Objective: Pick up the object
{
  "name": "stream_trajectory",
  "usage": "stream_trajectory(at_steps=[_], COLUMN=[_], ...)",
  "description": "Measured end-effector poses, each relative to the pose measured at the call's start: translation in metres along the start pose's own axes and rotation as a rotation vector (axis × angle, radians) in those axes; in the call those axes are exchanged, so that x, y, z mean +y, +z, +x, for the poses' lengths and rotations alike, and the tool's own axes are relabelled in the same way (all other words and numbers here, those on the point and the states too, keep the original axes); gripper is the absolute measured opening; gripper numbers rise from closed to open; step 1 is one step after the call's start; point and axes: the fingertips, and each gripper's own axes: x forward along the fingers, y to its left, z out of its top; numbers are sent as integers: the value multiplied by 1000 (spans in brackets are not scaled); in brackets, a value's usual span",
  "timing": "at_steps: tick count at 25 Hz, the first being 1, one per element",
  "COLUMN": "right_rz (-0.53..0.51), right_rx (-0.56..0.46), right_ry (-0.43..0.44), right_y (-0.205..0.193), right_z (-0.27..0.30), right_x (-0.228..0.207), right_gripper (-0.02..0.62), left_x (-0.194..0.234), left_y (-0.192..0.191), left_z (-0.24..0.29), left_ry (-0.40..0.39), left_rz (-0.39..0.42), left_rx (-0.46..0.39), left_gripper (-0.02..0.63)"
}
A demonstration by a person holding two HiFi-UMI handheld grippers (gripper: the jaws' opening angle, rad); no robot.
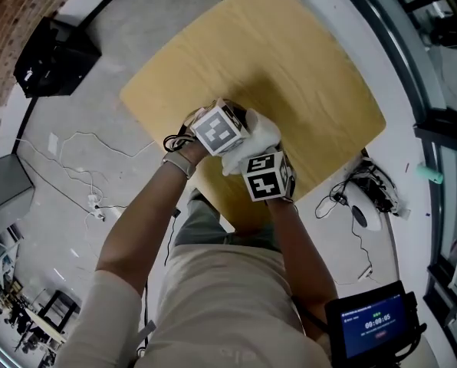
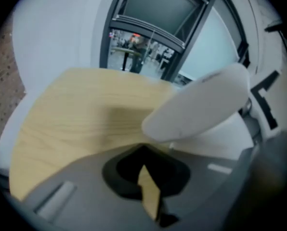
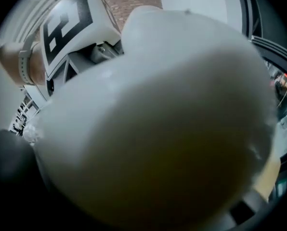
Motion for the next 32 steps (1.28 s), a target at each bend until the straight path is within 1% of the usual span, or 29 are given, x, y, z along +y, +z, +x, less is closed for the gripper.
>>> stream_trajectory(at_steps=[1, 3, 6, 9, 11, 13, 16, 18, 22, 24, 28, 32], right_rz=[-1, -2, -33, -48, -58, -73, -121, -163, -275, -338, -436, -532], right_rx=[4, 5, -21, -86, -149, -230, -355, -424, -549, -600, -665, -703], right_ry=[-6, -19, -37, -33, -38, -50, -89, -120, -207, -250, -317, -371], right_y=[2, 11, 40, 77, 106, 141, 193, 218, 253, 268, 292, 299], right_z=[3, 8, 5, -16, -39, -65, -110, -142, -205, -227, -249, -264], right_x=[4, 24, 47, 55, 64, 75, 90, 104, 148, 164, 170, 170], right_gripper=[37, 37, 37, 37, 37, 37, 37, 37, 37, 37, 37, 37], left_x=[5, 14, 27, 38, 31, 27, 21, 10, -26, -37, -42, -50], left_y=[-6, -20, -22, -1, 22, 45, 78, 91, 98, 100, 110, 115], left_z=[-3, -20, -55, -89, -131, -178, -247, -288, -375, -409, -445, -462], left_ry=[23, 43, 79, 159, 195, 256, 377, 446, 586, 652, 746, 825], left_rz=[-9, -7, 42, 134, 179, 243, 351, 399, 483, 514, 540, 545], left_rx=[1, -9, -38, -51, -62, -91, -149, -197, -308, -360, -455, -545], left_gripper=[-14, -14, -14, -14, -14, -14, -14, -14, -14, -14, -14, -14])
